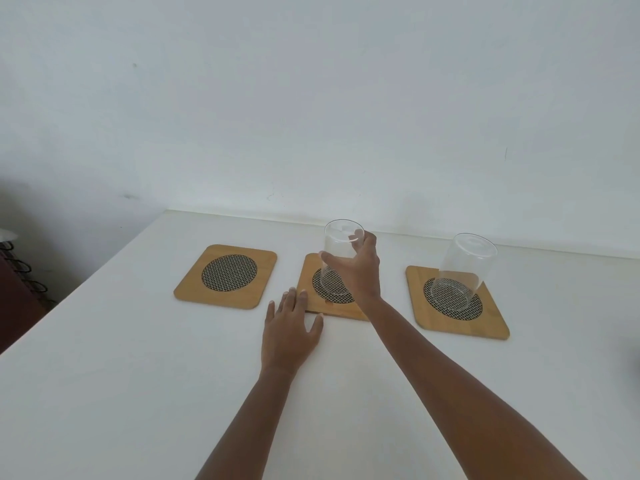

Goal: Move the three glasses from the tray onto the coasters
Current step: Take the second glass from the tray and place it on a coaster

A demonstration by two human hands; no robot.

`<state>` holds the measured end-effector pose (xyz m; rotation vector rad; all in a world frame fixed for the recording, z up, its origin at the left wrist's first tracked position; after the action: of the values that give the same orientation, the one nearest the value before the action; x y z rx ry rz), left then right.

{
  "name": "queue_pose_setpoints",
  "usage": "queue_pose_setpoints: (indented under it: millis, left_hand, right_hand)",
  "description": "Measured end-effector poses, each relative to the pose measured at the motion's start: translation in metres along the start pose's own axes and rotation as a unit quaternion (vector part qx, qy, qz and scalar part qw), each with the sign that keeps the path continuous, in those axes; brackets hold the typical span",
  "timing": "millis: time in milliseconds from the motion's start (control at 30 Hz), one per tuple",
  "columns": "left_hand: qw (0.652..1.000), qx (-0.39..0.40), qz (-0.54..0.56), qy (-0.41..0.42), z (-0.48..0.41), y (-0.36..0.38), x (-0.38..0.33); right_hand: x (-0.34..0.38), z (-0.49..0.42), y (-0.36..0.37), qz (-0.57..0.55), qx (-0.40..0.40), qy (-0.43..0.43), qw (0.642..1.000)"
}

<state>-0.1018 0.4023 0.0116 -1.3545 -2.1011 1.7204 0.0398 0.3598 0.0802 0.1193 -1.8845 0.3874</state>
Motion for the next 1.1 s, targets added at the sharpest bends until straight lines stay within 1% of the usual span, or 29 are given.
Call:
queue_pose_setpoints:
  millis: [200, 533, 733, 1100]
  left_hand:
    - [1.000, 0.008, -0.004, -0.006, -0.002, 0.000, 0.001]
    - [0.994, -0.006, 0.096, -0.043, -0.009, -0.005, 0.008]
    - [0.985, 0.004, 0.157, -0.073, -0.014, -0.007, 0.014]
    - [0.979, 0.022, 0.183, -0.086, -0.016, -0.007, 0.016]
  right_hand:
    - [0.000, 0.000, 0.001, 0.009, -0.011, 0.002, 1.000]
    - [0.001, 0.002, 0.005, 0.011, -0.028, 0.004, 1.000]
    - [0.001, 0.001, 0.005, 0.008, -0.025, 0.009, 1.000]
    - [0.000, 0.000, 0.004, 0.007, -0.021, 0.010, 1.000]
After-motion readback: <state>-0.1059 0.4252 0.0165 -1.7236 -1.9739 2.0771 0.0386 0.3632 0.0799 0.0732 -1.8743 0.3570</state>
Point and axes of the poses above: each hand's wrist, its own z-axis away from the middle knuckle, its own y-axis out of the palm, x = y × z, the point moved 6 cm from there along -z, towards the middle knuckle, and after that the axes turned 11 degrees about -x, right-handed, at the moved point
